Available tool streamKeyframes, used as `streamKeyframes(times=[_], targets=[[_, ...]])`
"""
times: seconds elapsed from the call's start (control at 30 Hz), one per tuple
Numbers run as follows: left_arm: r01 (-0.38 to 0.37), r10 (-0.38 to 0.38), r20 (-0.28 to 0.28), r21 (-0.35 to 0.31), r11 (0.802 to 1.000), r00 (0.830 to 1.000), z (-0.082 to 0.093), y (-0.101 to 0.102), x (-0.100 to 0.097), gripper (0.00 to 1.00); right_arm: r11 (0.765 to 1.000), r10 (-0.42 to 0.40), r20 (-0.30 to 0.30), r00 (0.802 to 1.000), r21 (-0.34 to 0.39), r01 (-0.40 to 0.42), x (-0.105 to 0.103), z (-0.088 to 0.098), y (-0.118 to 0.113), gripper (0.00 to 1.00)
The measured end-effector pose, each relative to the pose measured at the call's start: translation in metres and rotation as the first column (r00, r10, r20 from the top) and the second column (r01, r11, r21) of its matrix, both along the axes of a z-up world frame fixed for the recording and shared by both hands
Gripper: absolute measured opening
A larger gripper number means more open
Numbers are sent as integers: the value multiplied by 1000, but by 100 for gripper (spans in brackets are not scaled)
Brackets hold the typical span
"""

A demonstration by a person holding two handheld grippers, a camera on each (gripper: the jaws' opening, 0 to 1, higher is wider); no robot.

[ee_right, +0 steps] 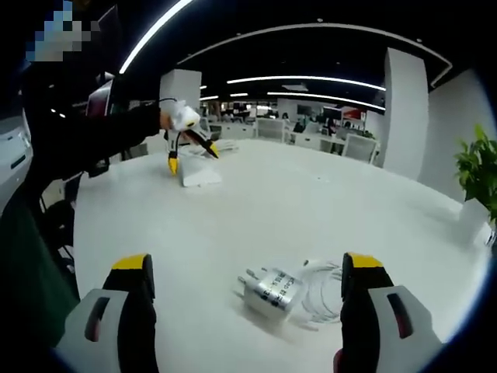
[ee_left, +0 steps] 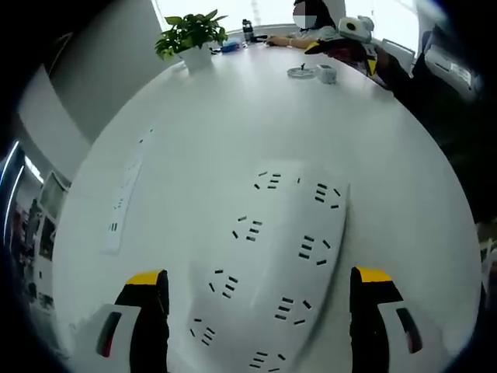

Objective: Straighten the power strip on the desk, plug the charger into it

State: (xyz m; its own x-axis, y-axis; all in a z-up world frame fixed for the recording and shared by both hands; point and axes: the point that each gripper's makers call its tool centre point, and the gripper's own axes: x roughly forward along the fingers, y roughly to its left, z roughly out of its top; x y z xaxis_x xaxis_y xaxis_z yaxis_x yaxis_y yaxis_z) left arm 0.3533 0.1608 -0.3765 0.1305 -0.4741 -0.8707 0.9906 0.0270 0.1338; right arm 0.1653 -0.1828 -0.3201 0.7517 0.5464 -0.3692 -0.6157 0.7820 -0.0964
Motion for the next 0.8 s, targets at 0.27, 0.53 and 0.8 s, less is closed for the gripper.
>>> streamKeyframes(times=[0.27, 0.53, 0.8], targets=[[3, -3, -21, -2, 1000, 1000, -1, 3, 4, 99, 1000, 4, -3, 1000, -5, -4, 1, -2, 2, 100], [19, -19, -54, -9, 1000, 998, -4, 1, 1, 99, 1000, 9, -7, 1000, -3, -9, 3, -3, 2, 98], [64, -63, -48, 7, 998, 997, -4, -3, -1, 94, 1000, -1, -13, 1000, -1, 1, 5, -4, -1, 97]])
